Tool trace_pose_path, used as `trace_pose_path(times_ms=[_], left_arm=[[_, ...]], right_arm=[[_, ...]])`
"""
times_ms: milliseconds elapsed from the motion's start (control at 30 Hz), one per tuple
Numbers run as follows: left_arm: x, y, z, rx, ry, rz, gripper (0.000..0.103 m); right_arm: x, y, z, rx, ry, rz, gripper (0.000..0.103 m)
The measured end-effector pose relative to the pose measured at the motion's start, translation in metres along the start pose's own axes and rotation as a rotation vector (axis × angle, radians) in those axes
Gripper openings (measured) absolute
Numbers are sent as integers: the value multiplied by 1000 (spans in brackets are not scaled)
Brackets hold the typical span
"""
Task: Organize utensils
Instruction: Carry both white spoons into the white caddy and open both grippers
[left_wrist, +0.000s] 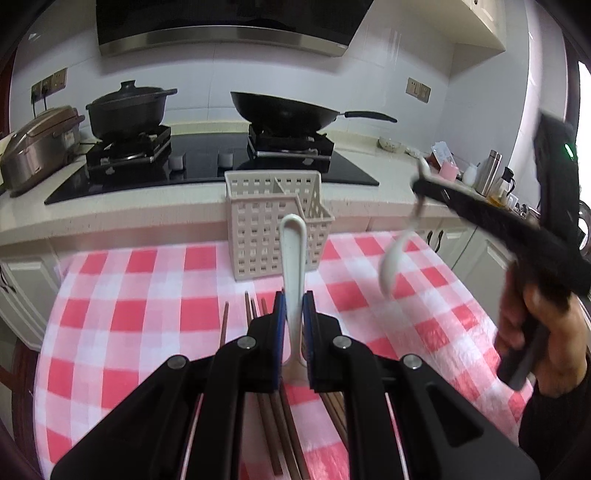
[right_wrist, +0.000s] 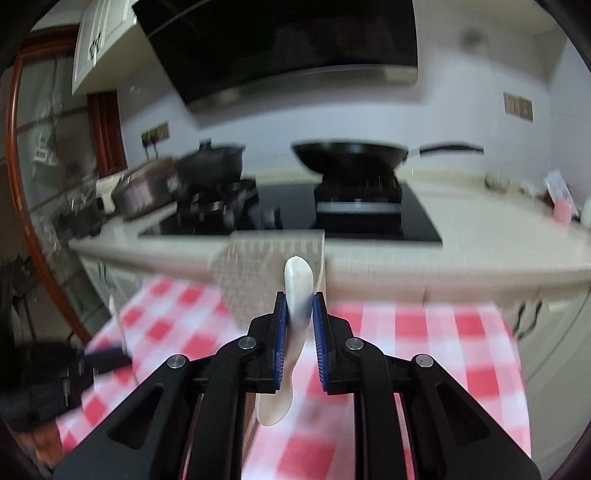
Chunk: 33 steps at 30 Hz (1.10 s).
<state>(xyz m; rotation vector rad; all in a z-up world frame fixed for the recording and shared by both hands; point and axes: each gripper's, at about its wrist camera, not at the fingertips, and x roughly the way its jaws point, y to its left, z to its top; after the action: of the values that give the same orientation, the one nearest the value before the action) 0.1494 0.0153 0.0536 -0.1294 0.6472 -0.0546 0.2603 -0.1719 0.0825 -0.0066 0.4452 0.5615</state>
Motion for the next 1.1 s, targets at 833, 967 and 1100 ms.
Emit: trace_pose_path(times_ms=[833, 967, 1100], left_arm=[[35, 11, 102, 46, -76, -8, 10], [43, 8, 117, 50, -85, -18, 10], [52, 0, 134, 62, -99, -17, 10]], right_arm=[[161, -15, 31, 83, 69, -41, 17], [159, -23, 23, 91, 93, -47, 20], [151, -32, 17, 90, 100, -51, 36]])
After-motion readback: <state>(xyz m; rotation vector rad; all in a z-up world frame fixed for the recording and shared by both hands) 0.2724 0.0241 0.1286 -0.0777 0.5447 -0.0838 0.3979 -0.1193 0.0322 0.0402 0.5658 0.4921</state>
